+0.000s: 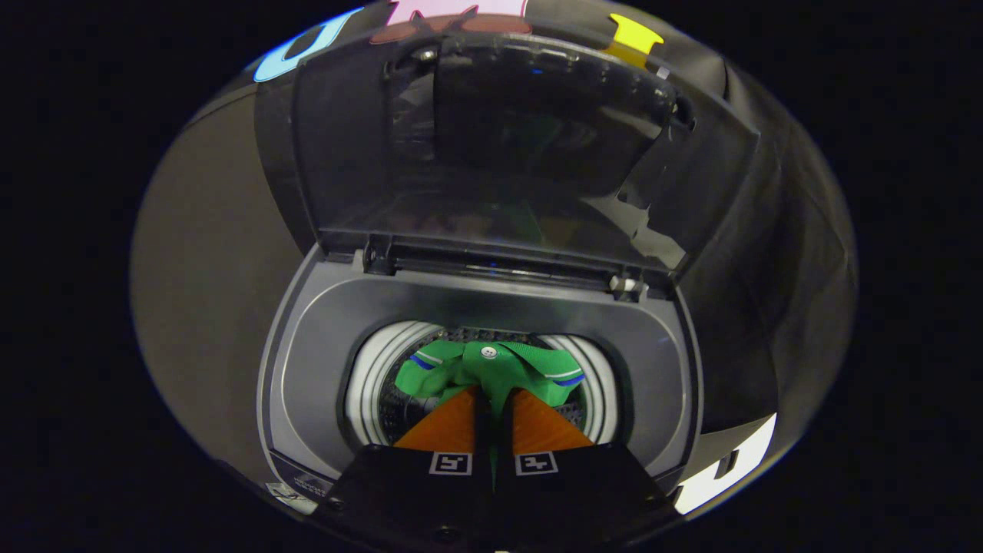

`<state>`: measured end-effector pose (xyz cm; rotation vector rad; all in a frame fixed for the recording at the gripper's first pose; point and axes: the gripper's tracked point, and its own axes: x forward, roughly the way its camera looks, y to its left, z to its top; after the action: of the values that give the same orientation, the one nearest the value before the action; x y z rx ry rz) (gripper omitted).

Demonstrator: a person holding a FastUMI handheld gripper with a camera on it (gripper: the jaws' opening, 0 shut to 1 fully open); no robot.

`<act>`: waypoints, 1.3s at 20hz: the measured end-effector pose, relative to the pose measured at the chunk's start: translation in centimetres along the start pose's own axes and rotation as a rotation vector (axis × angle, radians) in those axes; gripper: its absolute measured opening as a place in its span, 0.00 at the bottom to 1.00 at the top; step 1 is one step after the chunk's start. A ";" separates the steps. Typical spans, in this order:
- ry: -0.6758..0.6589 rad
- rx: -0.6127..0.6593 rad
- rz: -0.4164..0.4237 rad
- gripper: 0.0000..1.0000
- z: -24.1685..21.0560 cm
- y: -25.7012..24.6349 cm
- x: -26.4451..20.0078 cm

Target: Put the clothes into the washing machine and then close the washing machine lid.

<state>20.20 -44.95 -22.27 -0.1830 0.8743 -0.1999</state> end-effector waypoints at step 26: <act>0.251 -0.021 0.028 0.99 -6.1 0.5 3.6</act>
<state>17.79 -45.82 -28.89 -0.1676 1.1281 -0.1901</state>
